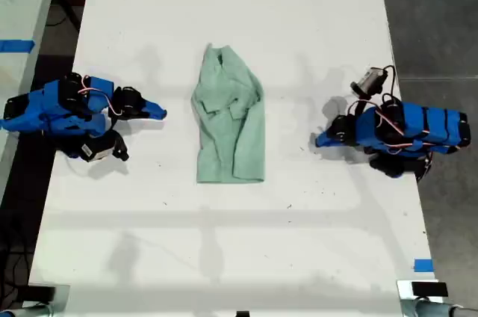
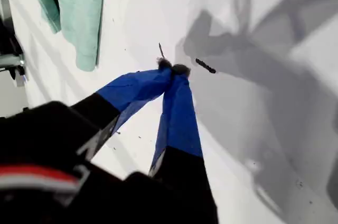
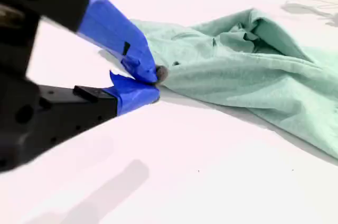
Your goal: Fold t shirt
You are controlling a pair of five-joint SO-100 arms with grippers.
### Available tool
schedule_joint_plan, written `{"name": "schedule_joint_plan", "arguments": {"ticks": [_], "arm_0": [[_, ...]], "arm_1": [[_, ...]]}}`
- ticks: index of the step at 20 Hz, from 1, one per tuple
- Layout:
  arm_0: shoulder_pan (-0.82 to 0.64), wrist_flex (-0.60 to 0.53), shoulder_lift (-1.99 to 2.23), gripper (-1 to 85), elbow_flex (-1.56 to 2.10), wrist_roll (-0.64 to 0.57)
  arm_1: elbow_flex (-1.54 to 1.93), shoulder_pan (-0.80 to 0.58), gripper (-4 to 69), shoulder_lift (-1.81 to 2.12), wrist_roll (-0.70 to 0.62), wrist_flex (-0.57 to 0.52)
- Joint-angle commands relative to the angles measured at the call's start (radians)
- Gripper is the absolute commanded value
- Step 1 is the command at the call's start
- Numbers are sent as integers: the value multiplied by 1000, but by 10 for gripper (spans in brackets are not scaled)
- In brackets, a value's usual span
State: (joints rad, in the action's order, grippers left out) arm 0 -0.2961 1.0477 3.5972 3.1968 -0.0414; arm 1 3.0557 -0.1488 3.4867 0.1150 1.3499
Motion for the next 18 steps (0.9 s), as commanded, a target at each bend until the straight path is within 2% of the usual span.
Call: {"name": "schedule_joint_plan", "arguments": {"ticks": [1, 4, 8, 13, 18], "arm_0": [[12, 3, 9, 0, -21, 37], [18, -3, -183, 0, -249, 51], [101, 5, -749, 0, -707, 86], [265, 137, -1384, 0, -1238, 179], [376, 153, -1802, 0, -1520, 279]], "arm_1": [[15, -3, 0, 17, -11, 0], [-187, 28, 1, -115, 32, 23], [-804, 97, 0, -887, 21, 18], [-1548, 169, -1, -1598, -51, 137], [-1867, 181, -1, -1940, -84, 172]]}}
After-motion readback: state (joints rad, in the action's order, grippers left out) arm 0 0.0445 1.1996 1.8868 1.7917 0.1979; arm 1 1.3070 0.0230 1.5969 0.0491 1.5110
